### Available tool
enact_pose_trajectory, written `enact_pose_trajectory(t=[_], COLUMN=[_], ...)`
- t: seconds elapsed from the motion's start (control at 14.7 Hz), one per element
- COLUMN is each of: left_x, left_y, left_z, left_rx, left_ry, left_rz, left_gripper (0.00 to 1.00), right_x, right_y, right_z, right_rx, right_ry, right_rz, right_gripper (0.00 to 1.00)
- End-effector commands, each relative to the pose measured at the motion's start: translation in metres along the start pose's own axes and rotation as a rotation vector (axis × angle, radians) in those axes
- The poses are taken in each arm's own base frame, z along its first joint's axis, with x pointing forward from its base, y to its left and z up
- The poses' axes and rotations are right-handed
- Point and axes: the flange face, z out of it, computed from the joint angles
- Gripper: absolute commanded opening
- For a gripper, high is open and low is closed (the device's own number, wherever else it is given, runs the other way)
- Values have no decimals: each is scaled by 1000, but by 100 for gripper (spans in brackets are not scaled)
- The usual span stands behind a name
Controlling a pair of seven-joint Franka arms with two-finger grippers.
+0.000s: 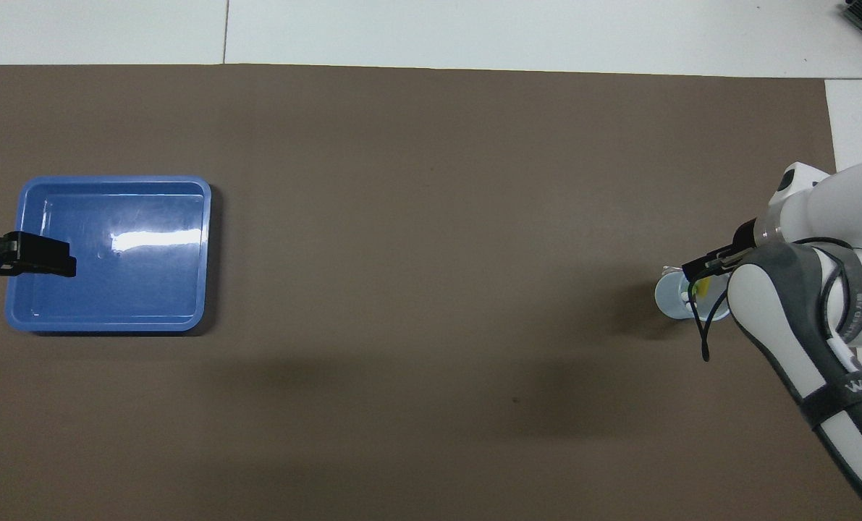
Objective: Right arm passes pens to left for tray arrangement
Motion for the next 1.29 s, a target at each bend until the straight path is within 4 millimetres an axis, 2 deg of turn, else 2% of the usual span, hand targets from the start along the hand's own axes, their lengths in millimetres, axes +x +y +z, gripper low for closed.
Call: enact_pose_trajectory(t=[0.0,0.27,0.41,0.61,0.82,1.02,1.22], left_x=[-17,-36,-44,-55,-60,-70,-82], left_y=[5,18,37,60,70,80,81], left_z=[8,26,36,45,51,60,77], left_rx=[-11,-74,-133,-199,-313,-400,-509], left_ry=[-21,-58,-60,-67,-92,-95,-79], left_rz=[-1,-78,-131,-246,-349,-458,-570], left_gripper=[100,100,100,100,100,100,100], right_x=[-9,-7,-6,-4,-8,-11,-12], right_y=[3,4,4,1,0,2,4], right_z=[-1,3,3,5,9,11,10], right_rx=[-18,-21,-24,-26,-23,-20,-18], right_ry=[8,13,19,25,16,11,6], right_rz=[-27,-21,-21,-4,-3,0,-4], right_gripper=[77,71,69,59,50,31,12])
